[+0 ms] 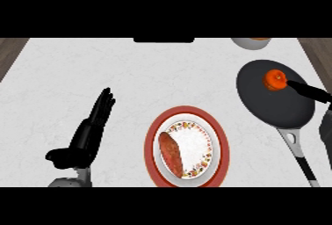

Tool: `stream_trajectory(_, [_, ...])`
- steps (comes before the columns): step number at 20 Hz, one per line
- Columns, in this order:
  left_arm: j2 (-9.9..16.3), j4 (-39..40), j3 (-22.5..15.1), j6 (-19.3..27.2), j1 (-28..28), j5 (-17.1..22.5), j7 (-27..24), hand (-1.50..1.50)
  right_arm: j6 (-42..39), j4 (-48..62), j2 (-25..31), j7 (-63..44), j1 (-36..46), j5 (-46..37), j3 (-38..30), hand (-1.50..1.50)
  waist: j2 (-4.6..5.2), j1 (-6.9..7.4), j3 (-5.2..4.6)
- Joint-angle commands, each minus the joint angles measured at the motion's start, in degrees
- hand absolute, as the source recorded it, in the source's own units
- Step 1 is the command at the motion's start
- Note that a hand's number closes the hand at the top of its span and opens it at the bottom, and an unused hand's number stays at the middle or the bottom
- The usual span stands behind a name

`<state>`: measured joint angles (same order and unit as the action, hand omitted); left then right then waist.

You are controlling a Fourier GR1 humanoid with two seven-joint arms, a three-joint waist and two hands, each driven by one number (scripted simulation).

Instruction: Pick the squash from the plate and place it in the pan

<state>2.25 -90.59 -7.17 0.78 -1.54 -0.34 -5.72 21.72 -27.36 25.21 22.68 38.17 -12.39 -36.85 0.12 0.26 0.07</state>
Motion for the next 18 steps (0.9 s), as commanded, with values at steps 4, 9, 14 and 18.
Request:
stream_trajectory(4, [-0.4, 2.0, 0.9, 0.7, -0.3, -0.6, -1.4, 0.0, -15.3, -11.4, -2.9, 2.7, -10.6, 6.5, 1.3, -1.5, -0.5, -1.38, -0.14])
stream_trajectory(9, [0.4, 3.0, 2.3, -0.9, -1.0, 0.8, -1.4, 0.0, -20.3, -21.6, -5.8, 4.6, -21.6, 9.7, 3.1, -1.5, -0.27, -0.92, -0.11])
stream_trajectory(14, [1.1, -1.6, 3.1, -1.5, -0.6, 1.4, 1.5, 0.0, -18.2, -36.6, -8.6, -0.7, -30.1, 10.4, 6.6, -1.5, -0.21, -0.51, -0.09])
stream_trajectory(18, [0.7, 0.1, 3.1, -1.4, -2.1, 0.7, 2.0, 0.0, -18.9, -43.5, -8.3, -4.6, -34.1, 10.7, 8.5, -1.5, -0.17, -0.49, -0.08])
